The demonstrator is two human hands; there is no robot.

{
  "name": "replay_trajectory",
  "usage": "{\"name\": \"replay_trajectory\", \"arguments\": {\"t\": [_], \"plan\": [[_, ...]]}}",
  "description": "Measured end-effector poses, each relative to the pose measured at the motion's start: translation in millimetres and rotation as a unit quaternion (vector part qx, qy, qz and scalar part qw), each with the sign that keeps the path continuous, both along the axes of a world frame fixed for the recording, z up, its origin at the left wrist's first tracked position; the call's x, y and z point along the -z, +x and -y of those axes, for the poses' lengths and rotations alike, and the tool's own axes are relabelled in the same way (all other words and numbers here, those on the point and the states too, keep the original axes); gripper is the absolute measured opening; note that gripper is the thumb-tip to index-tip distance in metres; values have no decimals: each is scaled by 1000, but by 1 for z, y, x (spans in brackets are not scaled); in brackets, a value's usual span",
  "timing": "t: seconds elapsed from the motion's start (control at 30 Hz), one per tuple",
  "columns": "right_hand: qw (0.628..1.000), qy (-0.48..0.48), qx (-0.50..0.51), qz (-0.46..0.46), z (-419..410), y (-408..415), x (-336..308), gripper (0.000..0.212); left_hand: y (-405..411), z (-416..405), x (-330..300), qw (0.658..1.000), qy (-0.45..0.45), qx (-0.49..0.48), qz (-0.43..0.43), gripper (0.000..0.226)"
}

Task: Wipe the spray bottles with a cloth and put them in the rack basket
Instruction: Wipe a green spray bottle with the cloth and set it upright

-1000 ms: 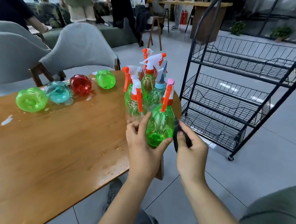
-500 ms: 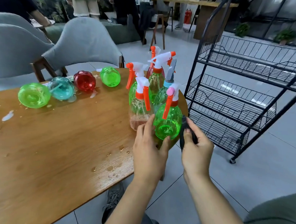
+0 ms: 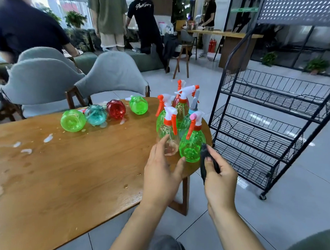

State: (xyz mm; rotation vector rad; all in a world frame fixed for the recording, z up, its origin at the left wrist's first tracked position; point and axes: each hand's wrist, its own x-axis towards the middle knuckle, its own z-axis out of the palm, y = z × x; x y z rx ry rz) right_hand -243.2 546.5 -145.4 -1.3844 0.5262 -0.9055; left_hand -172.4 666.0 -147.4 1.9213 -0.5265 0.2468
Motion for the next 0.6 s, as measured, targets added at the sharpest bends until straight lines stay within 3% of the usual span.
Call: {"name": "replay_trajectory", "arguments": {"t": [0.27, 0.6], "plan": [[995, -55, -81, 37, -71, -10, -56, 43, -20, -88, -52, 996, -4, -65, 54, 73], [977, -109, -180, 37, -167, 37, -98, 42, 6, -196, -81, 987, 4, -152, 61, 71]]}}
